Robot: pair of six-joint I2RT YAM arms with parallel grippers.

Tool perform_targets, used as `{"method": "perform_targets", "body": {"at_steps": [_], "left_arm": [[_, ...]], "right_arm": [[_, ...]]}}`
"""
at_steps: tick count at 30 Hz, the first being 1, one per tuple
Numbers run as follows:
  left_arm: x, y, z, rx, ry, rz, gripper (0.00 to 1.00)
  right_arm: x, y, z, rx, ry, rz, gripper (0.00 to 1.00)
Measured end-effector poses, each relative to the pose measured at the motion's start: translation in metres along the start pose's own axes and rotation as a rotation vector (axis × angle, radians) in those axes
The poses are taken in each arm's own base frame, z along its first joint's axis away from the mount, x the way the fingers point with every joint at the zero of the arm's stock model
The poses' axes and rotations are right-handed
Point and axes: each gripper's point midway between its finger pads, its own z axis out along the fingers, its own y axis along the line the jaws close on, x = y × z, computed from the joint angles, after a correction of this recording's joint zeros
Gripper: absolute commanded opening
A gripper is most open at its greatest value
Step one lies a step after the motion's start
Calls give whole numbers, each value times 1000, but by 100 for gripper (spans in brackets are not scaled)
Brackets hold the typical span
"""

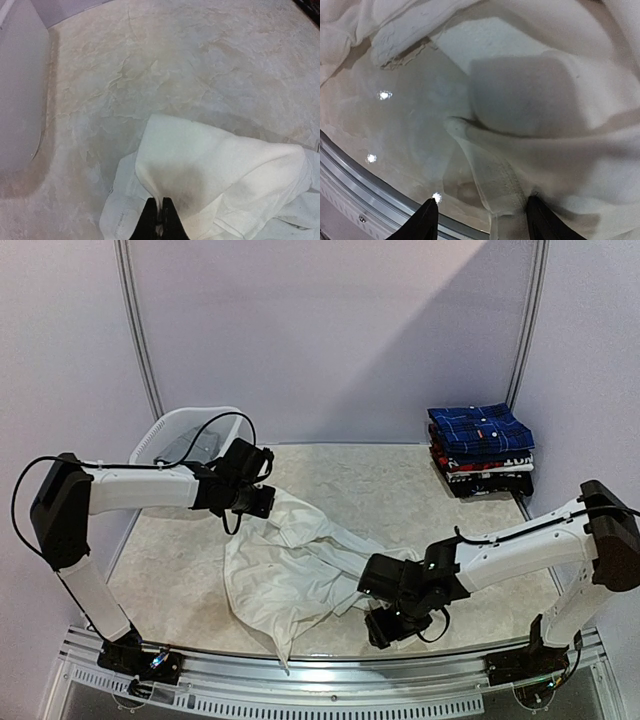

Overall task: Fold and stack the mixed laundry pile
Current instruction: Adjust the crumpled T-shirt at the center of the board, then pick up the crumpled T-shirt from the center of the board.

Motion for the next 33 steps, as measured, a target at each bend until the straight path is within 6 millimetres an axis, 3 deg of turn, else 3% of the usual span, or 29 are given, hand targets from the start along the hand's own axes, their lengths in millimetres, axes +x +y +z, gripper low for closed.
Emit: {"method": "perform_targets", "body": {"at_steps": [5,11,15,18,22,27,30,33], "left_arm": [[4,1,1,-1,8,2,0],[8,2,0,-3,13,3,0],[11,3,0,-1,7,-2,0],[16,4,0,3,9,-5,0],[20,3,1,11,9,-11,0],[25,2,3,22,9,-15,0],[27,1,4,30,10,-17,0],[29,0,4,35,11,-20,0]], "right_arm": [[-16,-27,-4,-57,-20,101,61],[-20,-80,-11,76,-28,147,63],[-13,-111,-32,185,-38,152,62],[-13,-121,-52,209,-67,164,58],[-23,-106,-76,131,-129,168,58],[-37,-58,-94,41,-209,146,54],[-45,-25,-92,3,-240,143,50],[-48,-8,-72,7,-240,186,45]]}}
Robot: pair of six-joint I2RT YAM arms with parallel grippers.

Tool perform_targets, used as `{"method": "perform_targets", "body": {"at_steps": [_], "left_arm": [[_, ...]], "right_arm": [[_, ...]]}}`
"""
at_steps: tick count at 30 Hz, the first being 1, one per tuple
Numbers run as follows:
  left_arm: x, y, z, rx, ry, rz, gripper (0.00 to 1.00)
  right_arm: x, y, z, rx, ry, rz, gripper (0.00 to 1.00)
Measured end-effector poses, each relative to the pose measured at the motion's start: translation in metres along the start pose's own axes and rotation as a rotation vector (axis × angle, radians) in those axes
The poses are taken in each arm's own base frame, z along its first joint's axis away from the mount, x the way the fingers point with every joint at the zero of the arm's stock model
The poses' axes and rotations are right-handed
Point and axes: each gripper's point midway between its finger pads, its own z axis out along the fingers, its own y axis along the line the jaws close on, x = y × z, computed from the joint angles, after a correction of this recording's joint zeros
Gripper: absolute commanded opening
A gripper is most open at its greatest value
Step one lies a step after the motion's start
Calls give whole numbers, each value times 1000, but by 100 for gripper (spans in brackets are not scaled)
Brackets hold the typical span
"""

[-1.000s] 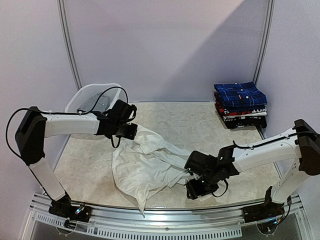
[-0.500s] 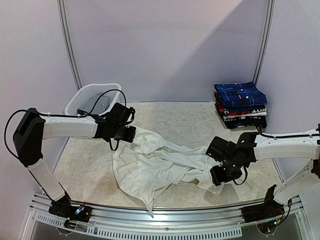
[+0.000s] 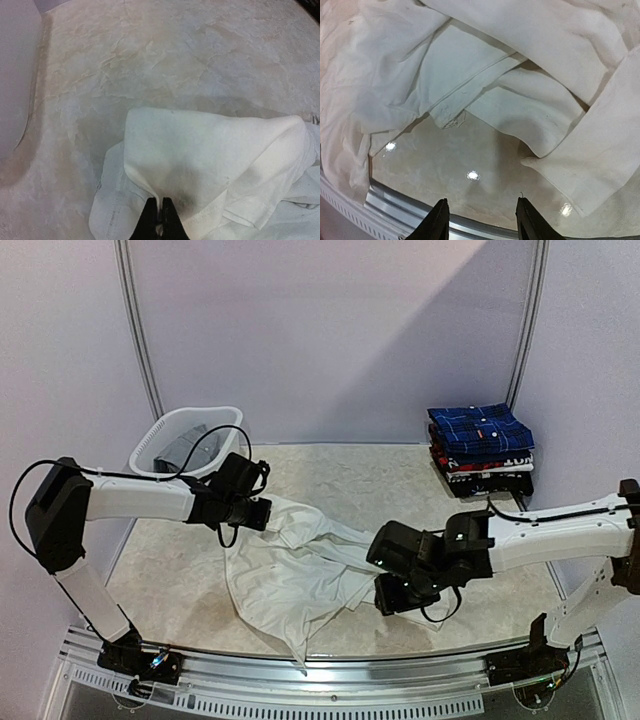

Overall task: Fold and stack the mixed laundry pile
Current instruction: Pick up the crumpled T-shirt from the center of the board.

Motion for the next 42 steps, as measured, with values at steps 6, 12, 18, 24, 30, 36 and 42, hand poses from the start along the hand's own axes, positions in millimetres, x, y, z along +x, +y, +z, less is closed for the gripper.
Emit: {"method": "perform_targets", "body": {"at_steps": [6,12,18,24,30,36,42], "left_arm": [[0,0,-4,4,-6,-4,0],[-5,0,-7,9,-23,-10,0],[-3,0,-6,9,-21,-10,0],[-4,0,-6,10,-23,-10,0],[-3,0,-6,10,-22,-10,0],[-3,0,-6,10,-22,-10,0],[-1,1,-6,9,-20,-9,0]], "right_arm": [[9,-7,35,89,23,85,45],[13,-15,48,124,9,135,44],[22,-27,66,172,22,159,43],[19,-33,71,209,-14,168,41],[11,-49,71,289,-86,194,37],[3,-65,71,367,-165,224,29],[2,-86,65,449,-212,229,28]]}}
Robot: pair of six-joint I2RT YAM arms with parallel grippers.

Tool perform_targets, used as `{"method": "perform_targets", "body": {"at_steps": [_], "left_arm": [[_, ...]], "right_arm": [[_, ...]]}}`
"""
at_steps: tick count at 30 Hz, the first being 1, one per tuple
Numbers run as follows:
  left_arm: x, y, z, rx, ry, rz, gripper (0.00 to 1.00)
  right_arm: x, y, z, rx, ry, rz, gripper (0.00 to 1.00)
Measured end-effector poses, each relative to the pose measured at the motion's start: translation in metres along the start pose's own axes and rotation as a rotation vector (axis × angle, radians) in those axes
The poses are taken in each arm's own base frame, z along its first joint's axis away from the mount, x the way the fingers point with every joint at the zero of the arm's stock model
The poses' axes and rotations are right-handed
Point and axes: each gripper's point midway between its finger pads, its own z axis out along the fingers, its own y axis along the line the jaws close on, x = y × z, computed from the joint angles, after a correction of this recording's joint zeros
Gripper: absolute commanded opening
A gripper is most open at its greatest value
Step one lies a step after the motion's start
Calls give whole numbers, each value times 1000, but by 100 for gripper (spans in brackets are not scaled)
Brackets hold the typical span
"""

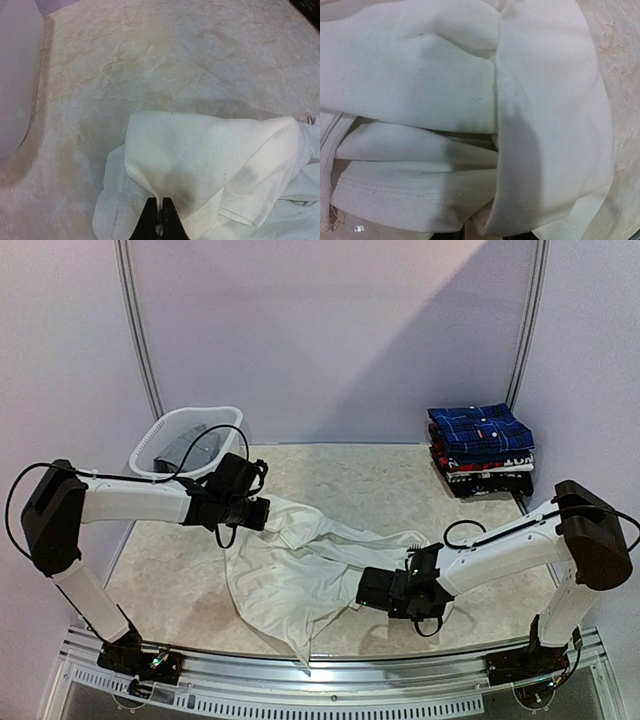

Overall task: Fold and stack the mixed laundry pile
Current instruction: Pick up the crumpled T-shirt from the center of the board, then flatten out the crumpled T-shirt at the center of the board.

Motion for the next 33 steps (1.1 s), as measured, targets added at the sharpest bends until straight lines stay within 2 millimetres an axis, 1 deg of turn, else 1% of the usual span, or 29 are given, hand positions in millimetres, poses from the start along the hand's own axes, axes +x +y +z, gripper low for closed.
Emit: {"method": "perform_targets", "body": {"at_steps": [4,7,11,15,17,24,28,30,33], "left_arm": [[0,-1,0,4,-1,0,0],[-1,-1,0,5,-2,-1,0],[-1,-1,0,8,-2,-1,0],[-1,-1,0,8,-2,-1,0],[-1,-1,0,8,-2,-1,0],[0,-1,0,7,-1,-1,0],[0,-1,0,7,-1,0,0],[-1,-1,0,7,-2,-1,0],[-3,-1,-4,7,-6,-2,0]], "right_arm": [[-1,-6,1,18,-18,9,35],[-2,-11,1,18,-28,11,35],[-1,-29,1,43,-29,2,24],[-6,-53,1,40,-23,36,2],[-5,-61,0,36,-10,39,0],[-1,-67,-1,48,21,11,0],[-7,-77,-13,47,16,4,0],[-16,-83,-24,42,-7,4,0],[-39,-89,-44,47,-57,3,0]]}}
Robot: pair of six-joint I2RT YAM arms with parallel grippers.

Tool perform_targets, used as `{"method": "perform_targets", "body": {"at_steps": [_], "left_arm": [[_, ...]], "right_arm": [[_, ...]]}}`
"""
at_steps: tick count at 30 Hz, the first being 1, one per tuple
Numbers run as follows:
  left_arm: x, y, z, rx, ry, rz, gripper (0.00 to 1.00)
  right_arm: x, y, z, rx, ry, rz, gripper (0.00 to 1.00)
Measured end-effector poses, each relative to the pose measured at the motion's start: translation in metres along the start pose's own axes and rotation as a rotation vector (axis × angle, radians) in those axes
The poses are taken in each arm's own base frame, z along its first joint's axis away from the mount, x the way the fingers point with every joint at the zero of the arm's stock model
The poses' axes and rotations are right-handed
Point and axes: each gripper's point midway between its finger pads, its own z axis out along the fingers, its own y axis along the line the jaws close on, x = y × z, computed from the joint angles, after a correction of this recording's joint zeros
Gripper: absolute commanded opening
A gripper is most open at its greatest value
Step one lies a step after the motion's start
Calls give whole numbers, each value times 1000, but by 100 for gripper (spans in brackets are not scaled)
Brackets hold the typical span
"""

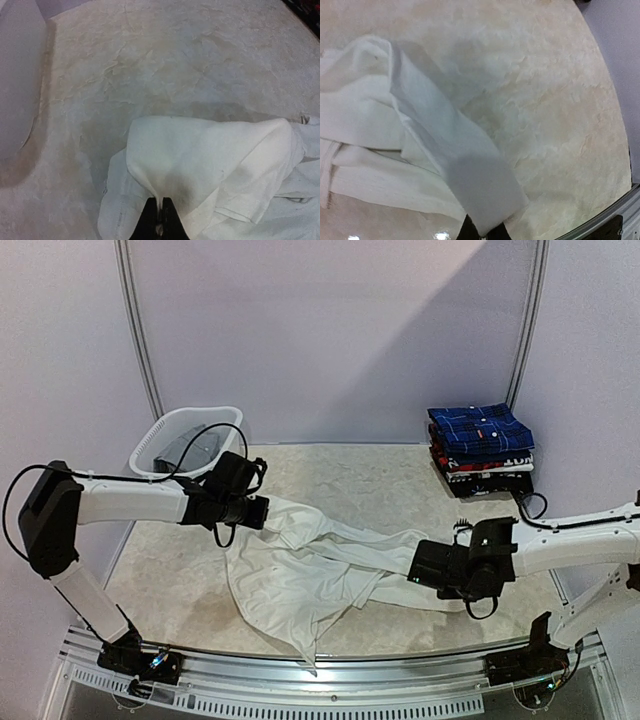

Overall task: Fold and stack the mixed laundry pile
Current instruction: Flatten out the crumpled T-shirt at the center of the board.

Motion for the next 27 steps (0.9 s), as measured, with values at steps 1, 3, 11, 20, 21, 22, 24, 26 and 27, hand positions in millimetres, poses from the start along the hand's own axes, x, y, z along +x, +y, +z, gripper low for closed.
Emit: {"method": "perform_targets", "body": {"at_steps": [1,3,11,20,21,22,24,26,27], "left_arm": [[-2,0,-3,0,-6,-2,0],[-11,2,-13,2,-31,-9,0],[-66,16,-96,22,-236,-71,0],[-93,49,-198,6,-432,-143,0],[-97,52,-210,10,-453,-150,0],[-101,55,-222,15,-478,-159,0],[-108,59,-244,25,-518,-173,0],[-120,63,-269,39,-566,-186,0],[-125,63,-280,48,-587,-192,0]], "right_arm": [[-12,-1,-8,0,-25,10,0],[-34,-1,-23,-7,-73,24,0],[-99,-35,-70,-22,-224,106,0],[-154,-62,-128,-110,-405,194,0],[-157,-65,-131,-120,-420,203,0],[-160,-68,-136,-138,-440,213,0],[-169,-72,-148,-192,-482,245,0],[-177,-73,-161,-272,-528,276,0],[-181,-73,-168,-320,-553,283,0]]}}
